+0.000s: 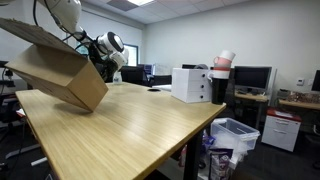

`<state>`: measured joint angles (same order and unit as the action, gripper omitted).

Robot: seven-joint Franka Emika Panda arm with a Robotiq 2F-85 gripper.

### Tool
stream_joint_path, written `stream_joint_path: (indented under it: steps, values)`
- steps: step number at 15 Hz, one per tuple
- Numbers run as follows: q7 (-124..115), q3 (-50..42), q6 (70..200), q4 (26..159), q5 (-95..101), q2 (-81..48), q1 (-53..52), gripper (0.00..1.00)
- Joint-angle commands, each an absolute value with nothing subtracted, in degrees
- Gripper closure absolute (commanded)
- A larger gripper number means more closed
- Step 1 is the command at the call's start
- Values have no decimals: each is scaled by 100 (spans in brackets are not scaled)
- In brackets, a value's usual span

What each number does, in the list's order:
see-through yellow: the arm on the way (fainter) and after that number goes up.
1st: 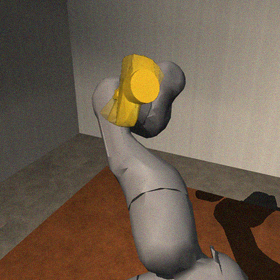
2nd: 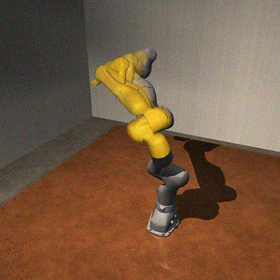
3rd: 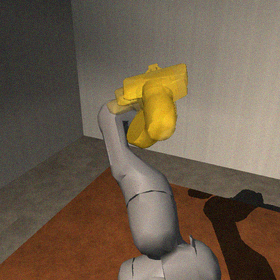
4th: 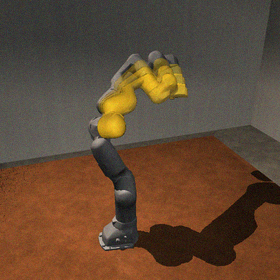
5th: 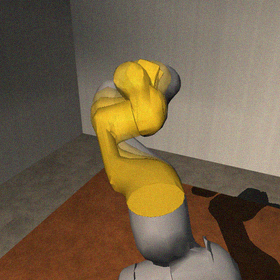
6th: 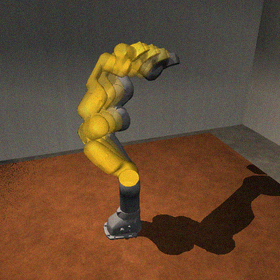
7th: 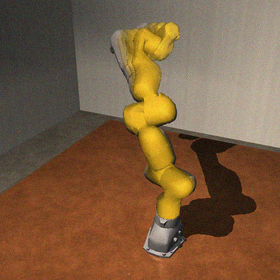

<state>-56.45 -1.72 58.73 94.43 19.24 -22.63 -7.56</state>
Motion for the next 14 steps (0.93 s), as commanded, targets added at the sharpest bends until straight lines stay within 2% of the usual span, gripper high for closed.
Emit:
stream_joint_path:
  steps: [1, 14]
  values:
    - [-5252, -129, 5754, 9399, 1829, -2262, -644, 99]
    - [-5015, -147, 5729, 9311, 1784, -2656, -633, 99]
